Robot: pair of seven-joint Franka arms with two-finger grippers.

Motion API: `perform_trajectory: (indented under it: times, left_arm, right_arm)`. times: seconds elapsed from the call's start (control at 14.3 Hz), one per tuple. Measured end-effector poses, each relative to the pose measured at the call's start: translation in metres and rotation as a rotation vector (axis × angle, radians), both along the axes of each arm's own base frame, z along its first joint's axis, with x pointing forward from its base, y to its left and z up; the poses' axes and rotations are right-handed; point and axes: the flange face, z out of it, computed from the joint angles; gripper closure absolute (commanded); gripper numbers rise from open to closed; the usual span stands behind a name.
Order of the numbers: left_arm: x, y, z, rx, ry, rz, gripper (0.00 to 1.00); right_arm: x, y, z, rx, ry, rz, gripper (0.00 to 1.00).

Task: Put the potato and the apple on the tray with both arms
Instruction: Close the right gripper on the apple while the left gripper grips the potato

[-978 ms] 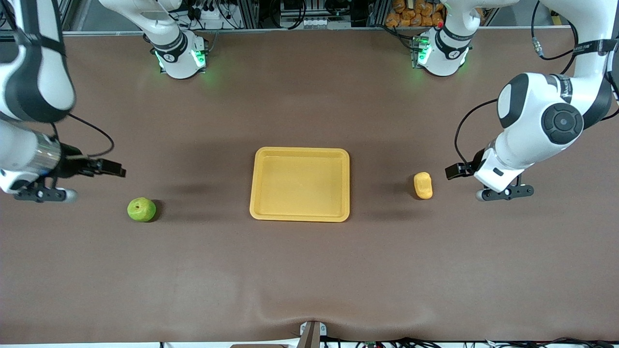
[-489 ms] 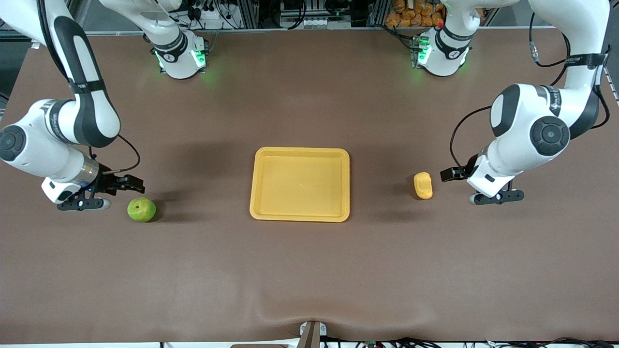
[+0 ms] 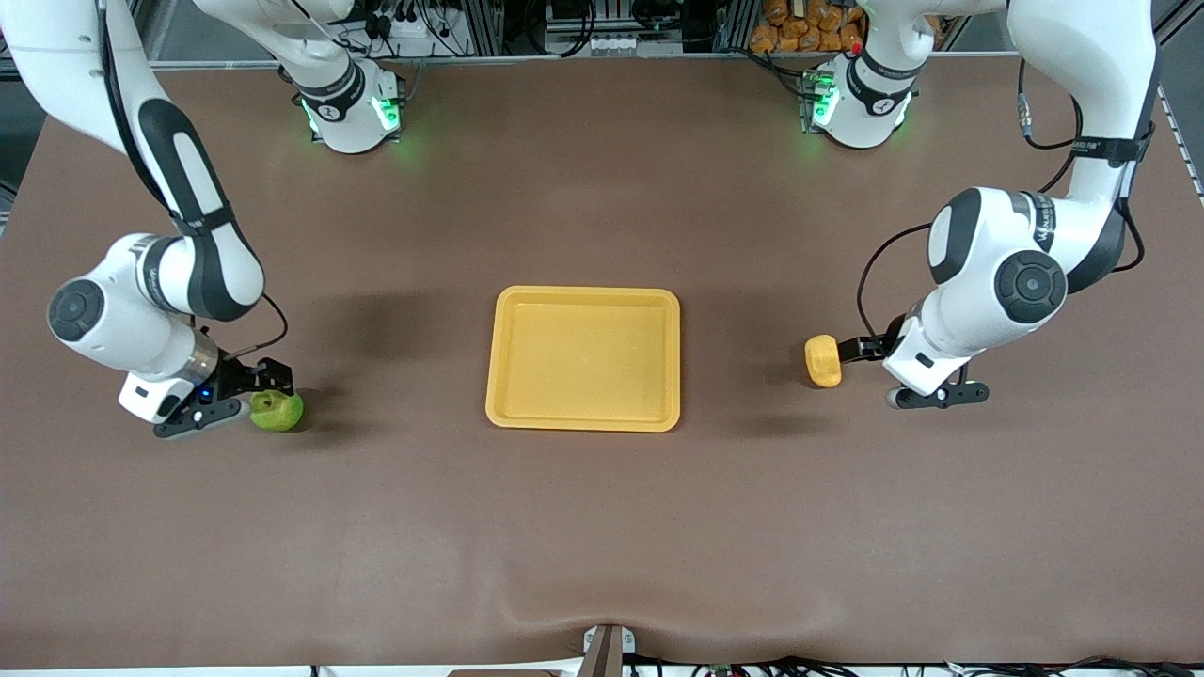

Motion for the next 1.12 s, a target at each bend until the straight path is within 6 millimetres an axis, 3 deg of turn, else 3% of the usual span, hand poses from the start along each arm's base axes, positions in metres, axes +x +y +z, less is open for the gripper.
perform_trajectory:
  times: [0.35,0.91,0.98,1.05,1.12]
  left_arm:
    - [0.004,-0.001,-0.012,-0.008,-0.02,0.001,0.0]
    - [0.006,-0.003,-0.053,-0.013,0.005,0.002,0.0]
    - [0.006,-0.004,-0.057,-0.014,0.004,0.001,0.0]
    - [0.006,-0.005,-0.061,-0.016,0.002,0.0,0.0]
    - [0.006,-0.007,-0.066,-0.018,0.0,-0.002,0.0]
  right_arm:
    - [0.004,-0.002,-0.018,-0.005,0.007,0.025,0.0]
    - [0.001,-0.004,-0.039,-0.005,0.033,0.028,0.0]
    - [0.001,-0.004,-0.039,-0.005,0.034,0.029,0.05]
    - [0.001,-0.004,-0.039,-0.005,0.034,0.029,0.39]
    - [0.001,-0.004,-0.039,-0.005,0.035,0.028,0.61]
